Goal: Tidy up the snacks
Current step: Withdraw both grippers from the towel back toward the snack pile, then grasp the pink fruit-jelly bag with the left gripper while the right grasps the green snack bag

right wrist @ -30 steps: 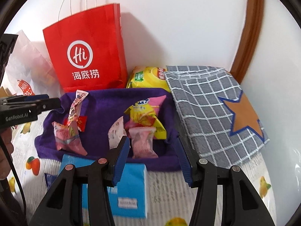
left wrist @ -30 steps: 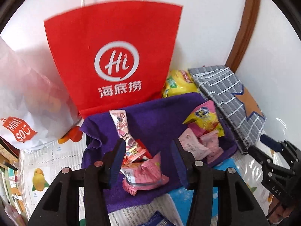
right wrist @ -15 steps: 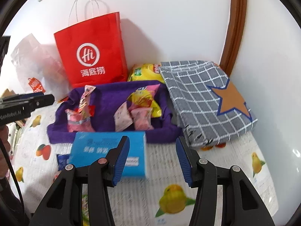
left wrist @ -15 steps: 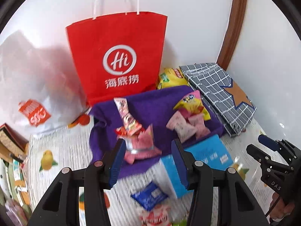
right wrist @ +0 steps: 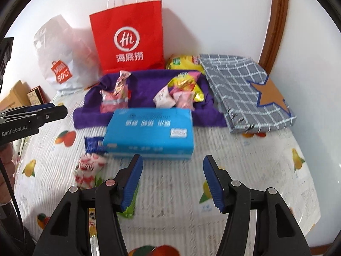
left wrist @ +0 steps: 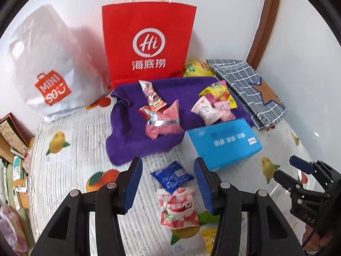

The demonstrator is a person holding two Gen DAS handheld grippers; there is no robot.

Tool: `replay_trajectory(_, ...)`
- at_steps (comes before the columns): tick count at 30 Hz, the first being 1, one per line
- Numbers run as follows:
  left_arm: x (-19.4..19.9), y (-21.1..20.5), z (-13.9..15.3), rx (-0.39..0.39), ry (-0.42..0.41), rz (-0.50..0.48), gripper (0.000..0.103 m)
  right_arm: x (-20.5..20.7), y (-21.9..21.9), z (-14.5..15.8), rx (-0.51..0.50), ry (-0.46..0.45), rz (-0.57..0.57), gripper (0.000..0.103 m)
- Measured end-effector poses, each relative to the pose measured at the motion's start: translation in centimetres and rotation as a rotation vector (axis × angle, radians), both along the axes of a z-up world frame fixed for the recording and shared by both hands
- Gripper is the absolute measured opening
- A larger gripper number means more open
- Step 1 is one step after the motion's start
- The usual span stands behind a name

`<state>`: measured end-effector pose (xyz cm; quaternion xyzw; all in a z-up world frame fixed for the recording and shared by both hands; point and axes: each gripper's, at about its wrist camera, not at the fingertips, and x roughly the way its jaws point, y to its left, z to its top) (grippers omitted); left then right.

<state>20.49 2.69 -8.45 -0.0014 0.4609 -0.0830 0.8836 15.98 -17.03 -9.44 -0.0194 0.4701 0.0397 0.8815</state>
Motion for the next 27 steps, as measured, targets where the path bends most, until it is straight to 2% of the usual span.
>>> replay_trajectory(12, -1.3, 3.2, -1.9, -0.010, 0.039, 0.057, 0.048, -2.6, 3.0, -2.2, 0.040, 0.056, 0.062, 0.059)
replay_trajectory(23, -2.1, 6.2, -2.5, -0.037, 0.064, 0.132, 0.048, -3.9, 3.9, -1.8, 0.084, 0.054, 0.079, 0.059)
replay_trajectory(27, -2.4, 6.8, -2.6, -0.045, 0.067, 0.147, 0.048, -4.0, 5.0, -2.2, 0.075, 0.048, 0.109, 0.063)
